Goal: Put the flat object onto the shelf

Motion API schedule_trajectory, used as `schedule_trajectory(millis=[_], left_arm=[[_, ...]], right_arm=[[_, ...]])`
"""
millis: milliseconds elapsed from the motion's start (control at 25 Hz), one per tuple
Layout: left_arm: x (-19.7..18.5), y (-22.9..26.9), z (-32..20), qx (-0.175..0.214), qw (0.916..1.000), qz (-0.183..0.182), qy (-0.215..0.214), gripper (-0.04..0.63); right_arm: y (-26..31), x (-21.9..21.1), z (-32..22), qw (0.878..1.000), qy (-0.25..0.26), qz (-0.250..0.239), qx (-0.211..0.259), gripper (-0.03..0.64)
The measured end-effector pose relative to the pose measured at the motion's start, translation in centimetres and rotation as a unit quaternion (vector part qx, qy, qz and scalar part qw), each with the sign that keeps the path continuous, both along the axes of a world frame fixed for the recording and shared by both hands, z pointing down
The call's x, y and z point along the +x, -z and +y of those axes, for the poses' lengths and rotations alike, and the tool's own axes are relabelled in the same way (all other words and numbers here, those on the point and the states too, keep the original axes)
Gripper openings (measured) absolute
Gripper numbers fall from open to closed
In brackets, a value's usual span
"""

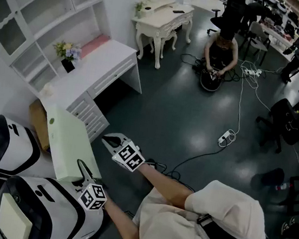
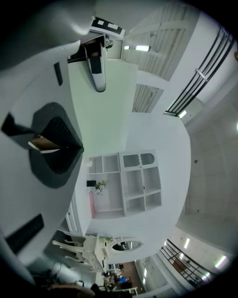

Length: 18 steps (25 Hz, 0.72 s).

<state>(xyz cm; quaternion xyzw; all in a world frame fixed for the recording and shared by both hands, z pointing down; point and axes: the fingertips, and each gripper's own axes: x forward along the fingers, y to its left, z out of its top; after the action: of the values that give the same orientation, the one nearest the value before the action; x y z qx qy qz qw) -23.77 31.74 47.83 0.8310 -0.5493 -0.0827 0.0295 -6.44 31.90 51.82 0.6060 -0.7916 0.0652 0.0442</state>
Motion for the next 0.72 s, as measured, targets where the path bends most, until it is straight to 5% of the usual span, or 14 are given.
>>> schedule_trajectory(millis=[440, 720], left_arm=[[0.0, -0.6, -1.3, -0.008, 0.9996, 0.024, 0.010, 0.256], [-1.1, -0.1, -5.6, -0.005, 0.9994, 0.004, 0.033, 0.256]], right_arm=[[-0.1, 1.1, -0.9, 1.000, 0.002, 0.000, -0.003, 0.067], [0.1, 1.2, -5.7, 0.998, 0.026, -0.051, -0.003, 0.067]])
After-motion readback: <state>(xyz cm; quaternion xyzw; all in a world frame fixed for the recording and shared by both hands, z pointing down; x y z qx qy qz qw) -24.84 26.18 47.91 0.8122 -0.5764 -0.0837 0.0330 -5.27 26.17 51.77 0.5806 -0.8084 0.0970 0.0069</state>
